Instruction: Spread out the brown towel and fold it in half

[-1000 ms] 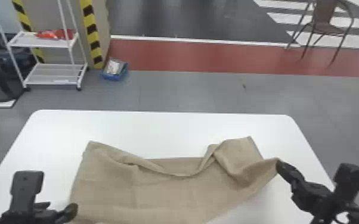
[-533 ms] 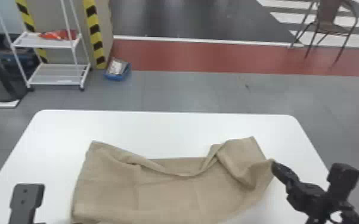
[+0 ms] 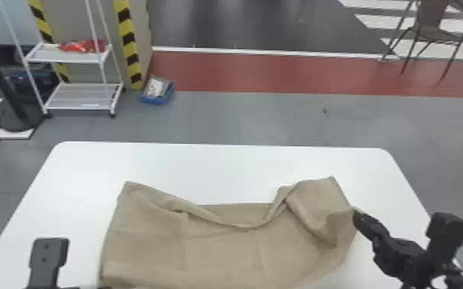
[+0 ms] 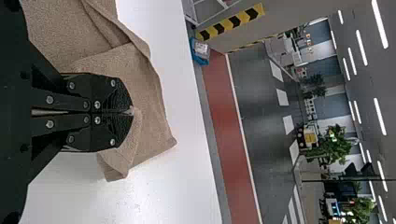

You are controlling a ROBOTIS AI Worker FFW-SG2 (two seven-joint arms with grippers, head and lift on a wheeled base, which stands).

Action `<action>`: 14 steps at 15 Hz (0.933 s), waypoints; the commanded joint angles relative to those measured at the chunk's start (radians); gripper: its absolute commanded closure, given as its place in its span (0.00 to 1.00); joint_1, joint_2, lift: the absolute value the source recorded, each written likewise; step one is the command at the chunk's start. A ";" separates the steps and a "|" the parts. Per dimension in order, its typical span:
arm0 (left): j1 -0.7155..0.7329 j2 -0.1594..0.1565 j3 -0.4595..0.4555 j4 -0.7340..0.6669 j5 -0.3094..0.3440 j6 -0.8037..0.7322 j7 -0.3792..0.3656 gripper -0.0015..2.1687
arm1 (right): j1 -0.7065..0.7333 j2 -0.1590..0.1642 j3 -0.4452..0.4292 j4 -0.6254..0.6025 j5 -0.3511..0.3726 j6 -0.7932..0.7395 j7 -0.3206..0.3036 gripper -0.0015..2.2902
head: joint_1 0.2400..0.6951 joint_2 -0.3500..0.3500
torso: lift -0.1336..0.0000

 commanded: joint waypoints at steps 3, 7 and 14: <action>0.000 0.002 0.008 -0.016 0.001 0.027 -0.008 0.76 | 0.001 0.001 0.002 -0.003 -0.002 0.000 0.000 0.77 | 1.00 0.39 | 1.00; -0.022 0.000 0.029 -0.021 0.008 0.021 0.000 0.78 | 0.006 0.001 0.017 -0.002 0.017 0.025 0.000 0.77 | 1.00 0.40 | 1.00; -0.069 0.000 0.026 0.005 0.000 -0.004 0.001 0.78 | 0.035 0.001 0.044 0.038 0.086 0.141 -0.015 0.72 | 1.00 0.46 | 1.00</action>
